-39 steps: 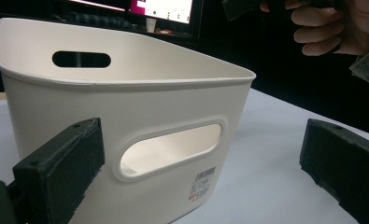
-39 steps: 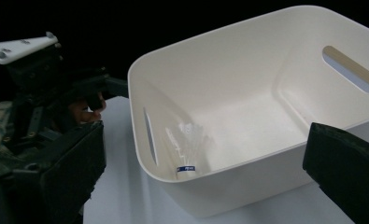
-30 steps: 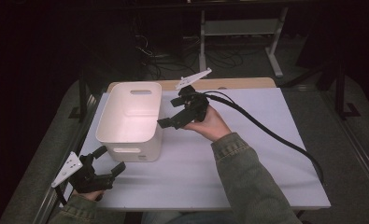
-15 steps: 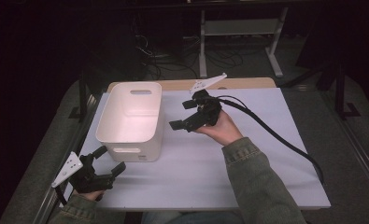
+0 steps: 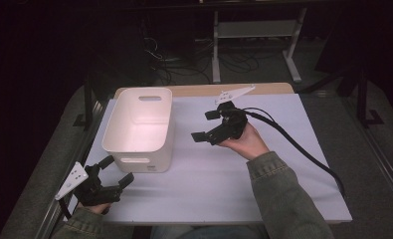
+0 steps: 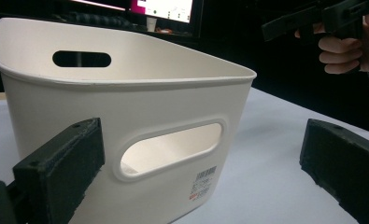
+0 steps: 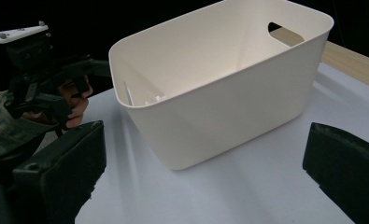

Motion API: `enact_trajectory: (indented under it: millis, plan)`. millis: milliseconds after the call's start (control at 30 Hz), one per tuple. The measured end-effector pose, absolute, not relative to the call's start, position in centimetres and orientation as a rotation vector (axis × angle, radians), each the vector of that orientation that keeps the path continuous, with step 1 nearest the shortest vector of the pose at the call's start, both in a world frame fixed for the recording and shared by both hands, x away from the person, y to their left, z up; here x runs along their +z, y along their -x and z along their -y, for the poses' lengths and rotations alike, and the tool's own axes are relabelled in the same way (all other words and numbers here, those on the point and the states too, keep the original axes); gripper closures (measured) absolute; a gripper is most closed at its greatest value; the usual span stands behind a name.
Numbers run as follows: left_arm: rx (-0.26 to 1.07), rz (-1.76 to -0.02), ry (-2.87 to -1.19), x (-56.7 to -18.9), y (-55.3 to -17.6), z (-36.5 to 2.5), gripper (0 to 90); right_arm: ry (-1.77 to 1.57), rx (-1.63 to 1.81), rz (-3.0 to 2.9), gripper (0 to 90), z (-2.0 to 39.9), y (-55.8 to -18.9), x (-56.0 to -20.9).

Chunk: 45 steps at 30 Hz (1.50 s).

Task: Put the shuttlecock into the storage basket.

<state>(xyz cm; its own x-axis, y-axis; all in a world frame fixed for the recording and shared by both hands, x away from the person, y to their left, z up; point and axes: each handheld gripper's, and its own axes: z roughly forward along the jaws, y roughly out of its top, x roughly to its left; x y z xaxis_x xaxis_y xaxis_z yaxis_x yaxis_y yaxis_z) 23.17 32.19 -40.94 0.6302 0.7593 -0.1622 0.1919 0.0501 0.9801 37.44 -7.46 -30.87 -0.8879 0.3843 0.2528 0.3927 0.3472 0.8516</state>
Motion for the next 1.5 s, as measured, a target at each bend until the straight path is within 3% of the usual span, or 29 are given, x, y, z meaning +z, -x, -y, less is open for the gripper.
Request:
enact_trajectory:
  millis: [1500]
  plan:
    - [0.528, -0.835, -1.499, -40.9, -23.2, -32.2, 0.0, 0.988, -1.756, 2.502, 0.0, 18.4, -34.0, -37.7]
